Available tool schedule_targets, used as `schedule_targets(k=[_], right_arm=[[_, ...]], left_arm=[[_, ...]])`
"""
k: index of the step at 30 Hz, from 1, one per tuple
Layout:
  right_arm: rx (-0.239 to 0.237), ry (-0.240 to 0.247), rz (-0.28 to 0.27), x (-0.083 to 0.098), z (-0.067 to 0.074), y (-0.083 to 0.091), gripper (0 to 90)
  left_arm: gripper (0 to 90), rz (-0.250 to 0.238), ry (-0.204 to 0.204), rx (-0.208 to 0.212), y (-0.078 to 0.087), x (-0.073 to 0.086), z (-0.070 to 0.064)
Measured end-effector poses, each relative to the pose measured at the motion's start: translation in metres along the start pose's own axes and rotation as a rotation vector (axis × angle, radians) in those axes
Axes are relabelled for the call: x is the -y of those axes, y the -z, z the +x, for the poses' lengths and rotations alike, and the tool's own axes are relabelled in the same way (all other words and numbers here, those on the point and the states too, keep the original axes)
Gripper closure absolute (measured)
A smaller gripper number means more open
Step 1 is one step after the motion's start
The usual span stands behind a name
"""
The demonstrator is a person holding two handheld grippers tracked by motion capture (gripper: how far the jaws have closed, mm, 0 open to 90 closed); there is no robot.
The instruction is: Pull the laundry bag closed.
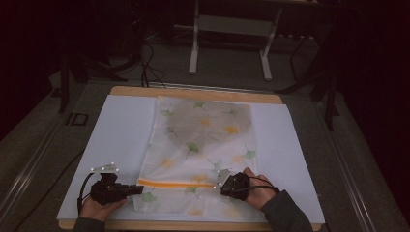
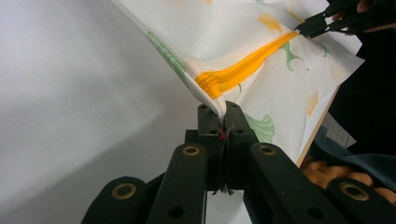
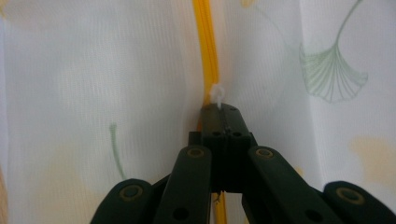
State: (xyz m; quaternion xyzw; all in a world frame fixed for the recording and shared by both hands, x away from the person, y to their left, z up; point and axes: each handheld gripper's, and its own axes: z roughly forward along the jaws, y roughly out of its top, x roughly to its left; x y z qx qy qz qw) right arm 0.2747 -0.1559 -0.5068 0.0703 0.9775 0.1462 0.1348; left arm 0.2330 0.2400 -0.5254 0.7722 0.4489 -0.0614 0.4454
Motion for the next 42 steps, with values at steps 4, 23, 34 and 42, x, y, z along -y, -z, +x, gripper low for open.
schedule_targets(k=[4,23,34,42], right_arm=[[0.000,-0.021,-0.001,0.007,-0.001,0.001,90.0],[0.010,-0.048,-0.004,0.020,-0.006,0.009,90.0],[0.021,-0.051,0.004,0.025,-0.005,0.011,90.0],[0.042,-0.050,0.011,0.034,-0.006,0.018,90.0]], left_arm=[[88.4,0.001,0.000,0.001,0.000,0.000,0.000],[88.4,0.002,-0.006,0.006,0.000,0.000,0.000],[88.4,0.000,-0.007,-0.001,0.001,-0.001,0.000],[88.4,-0.003,-0.016,-0.005,0.001,-0.001,-0.001]])
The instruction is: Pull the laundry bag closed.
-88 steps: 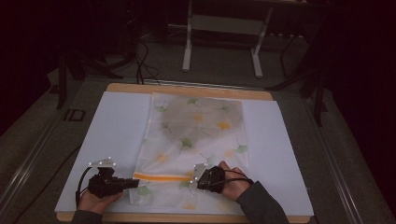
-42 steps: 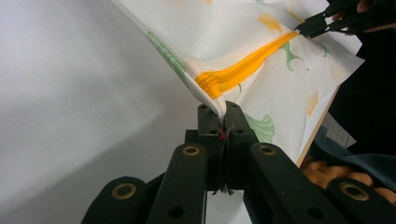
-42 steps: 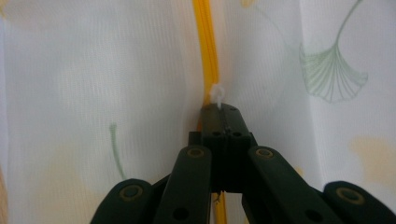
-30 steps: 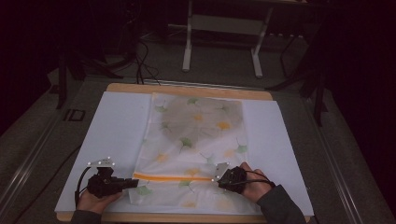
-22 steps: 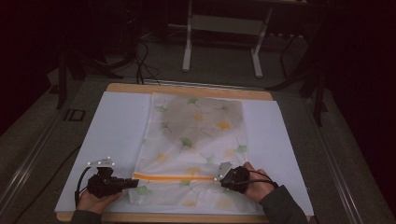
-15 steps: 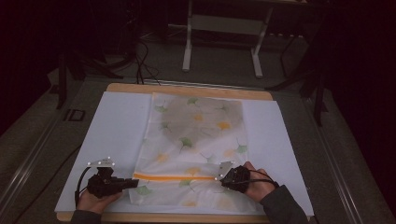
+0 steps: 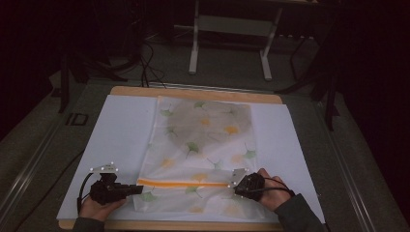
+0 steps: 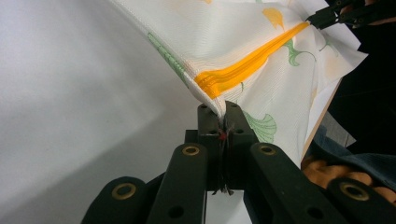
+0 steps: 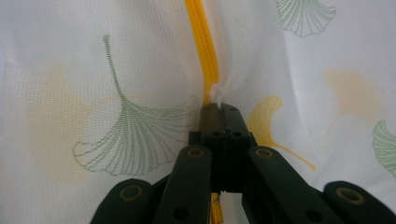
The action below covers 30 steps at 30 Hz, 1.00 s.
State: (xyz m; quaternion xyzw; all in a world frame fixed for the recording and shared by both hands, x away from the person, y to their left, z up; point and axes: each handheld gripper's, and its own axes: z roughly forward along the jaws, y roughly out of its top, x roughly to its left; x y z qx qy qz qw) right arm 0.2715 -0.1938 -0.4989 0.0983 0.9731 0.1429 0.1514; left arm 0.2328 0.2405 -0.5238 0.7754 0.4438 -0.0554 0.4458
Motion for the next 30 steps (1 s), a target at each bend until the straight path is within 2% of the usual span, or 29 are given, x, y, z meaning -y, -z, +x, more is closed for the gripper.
schedule_targets(k=[4,13,16,24,30], right_arm=[[0.014,0.008,0.031,0.004,0.002,0.000,90.0],[0.025,-0.028,0.064,0.026,-0.002,0.004,90.0],[0.041,-0.028,0.075,0.031,-0.003,0.008,90.0],[0.047,-0.048,0.108,0.047,-0.008,0.013,90.0],[0.049,-0.075,0.098,0.062,-0.008,0.022,90.0]], left_arm=[[88.4,-0.005,0.006,-0.004,0.001,0.001,0.001],[88.3,0.000,0.004,-0.005,0.000,0.000,0.002],[88.4,0.002,0.004,-0.005,0.000,0.000,0.002],[88.5,0.013,-0.002,-0.004,-0.001,0.001,0.002],[88.5,0.039,-0.022,0.017,-0.006,0.001,-0.002]])
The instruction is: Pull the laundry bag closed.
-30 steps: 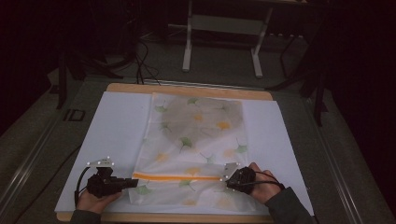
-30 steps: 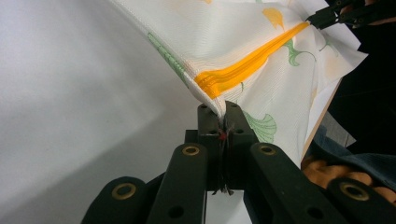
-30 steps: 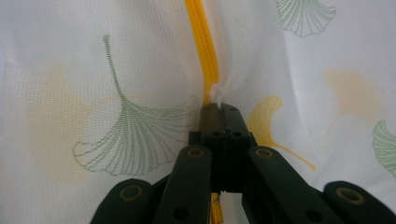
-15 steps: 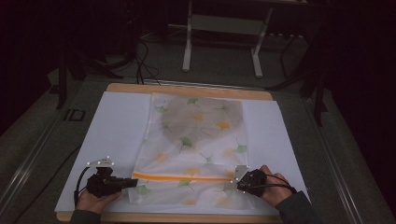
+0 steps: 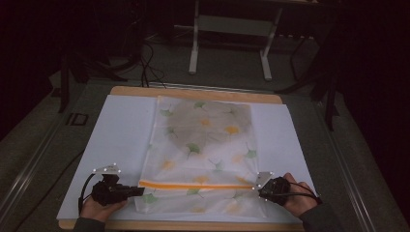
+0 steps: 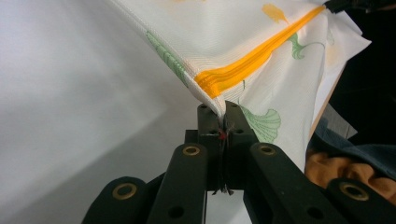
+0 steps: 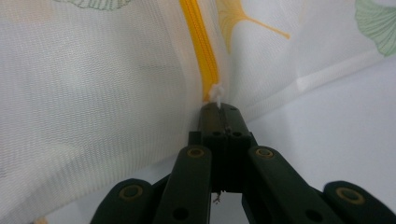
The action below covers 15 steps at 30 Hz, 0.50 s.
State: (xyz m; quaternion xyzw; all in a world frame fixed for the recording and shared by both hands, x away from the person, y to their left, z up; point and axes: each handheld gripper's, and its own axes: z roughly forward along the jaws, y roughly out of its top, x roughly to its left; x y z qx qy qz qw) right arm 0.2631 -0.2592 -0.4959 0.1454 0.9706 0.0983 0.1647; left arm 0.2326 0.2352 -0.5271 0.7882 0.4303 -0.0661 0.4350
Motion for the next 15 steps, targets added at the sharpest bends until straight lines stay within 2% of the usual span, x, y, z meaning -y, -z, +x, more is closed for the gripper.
schedule_targets(k=[7,10,14,15], right_arm=[[0.007,-0.021,-0.007,0.0075,-0.0026,0.0010,90.0],[-0.005,-0.018,-0.021,0.0073,-0.0004,-0.0023,89.9],[-0.016,-0.045,-0.033,0.0081,-0.0034,-0.0002,79.9],[-0.016,-0.045,-0.033,0.0081,-0.0034,-0.0002,79.9]], left_arm=[[88.3,0.032,-0.008,-0.003,-0.0081,0.0009,-0.0023],[82.9,0.043,-0.013,-0.015,-0.0071,0.0027,-0.0010],[76.9,0.024,-0.023,-0.016,-0.0018,0.0040,-0.0010],[76.4,0.024,-0.023,-0.016,-0.0018,0.0040,-0.0010]])
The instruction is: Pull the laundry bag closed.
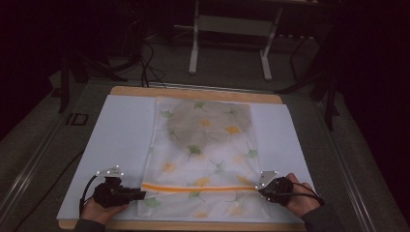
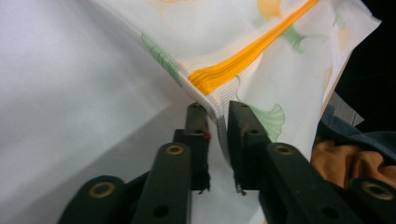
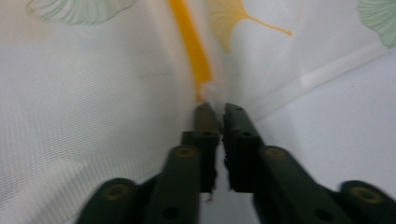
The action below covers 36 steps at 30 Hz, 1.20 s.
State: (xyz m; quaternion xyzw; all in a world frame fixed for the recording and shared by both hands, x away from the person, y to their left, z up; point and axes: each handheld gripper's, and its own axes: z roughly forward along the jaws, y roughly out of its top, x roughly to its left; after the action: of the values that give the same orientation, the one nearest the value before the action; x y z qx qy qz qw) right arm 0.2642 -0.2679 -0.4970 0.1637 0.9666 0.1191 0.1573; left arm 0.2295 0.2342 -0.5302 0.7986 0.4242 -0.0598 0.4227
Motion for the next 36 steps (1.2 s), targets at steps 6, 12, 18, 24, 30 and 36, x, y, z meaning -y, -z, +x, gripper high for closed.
schedule_targets(k=[6,12,18,24,30,36], right_arm=[[-0.028,-0.084,-0.049,0.011,-0.005,0.003,63.0],[-0.041,-0.190,-0.151,0.022,-0.014,0.007,57.2],[-0.030,-0.267,-0.228,0.027,-0.021,0.006,53.0],[-0.017,-0.339,-0.248,0.031,-0.022,-0.003,52.4],[-0.007,-0.424,-0.294,0.035,-0.023,-0.009,52.3],[0.001,-0.496,-0.349,0.040,-0.022,-0.018,52.8]], left_arm=[[74.1,-0.034,-0.003,-0.031,0.008,0.001,0.001],[74.2,-0.069,0.000,-0.058,0.017,0.002,0.004],[76.2,-0.094,-0.018,-0.160,0.020,0.000,0.002],[75.9,-0.121,-0.026,-0.232,0.021,-0.001,0.002],[73.0,-0.141,-0.058,-0.313,0.019,-0.003,0.001],[69.6,-0.170,-0.031,-0.440,0.014,-0.004,0.013]])
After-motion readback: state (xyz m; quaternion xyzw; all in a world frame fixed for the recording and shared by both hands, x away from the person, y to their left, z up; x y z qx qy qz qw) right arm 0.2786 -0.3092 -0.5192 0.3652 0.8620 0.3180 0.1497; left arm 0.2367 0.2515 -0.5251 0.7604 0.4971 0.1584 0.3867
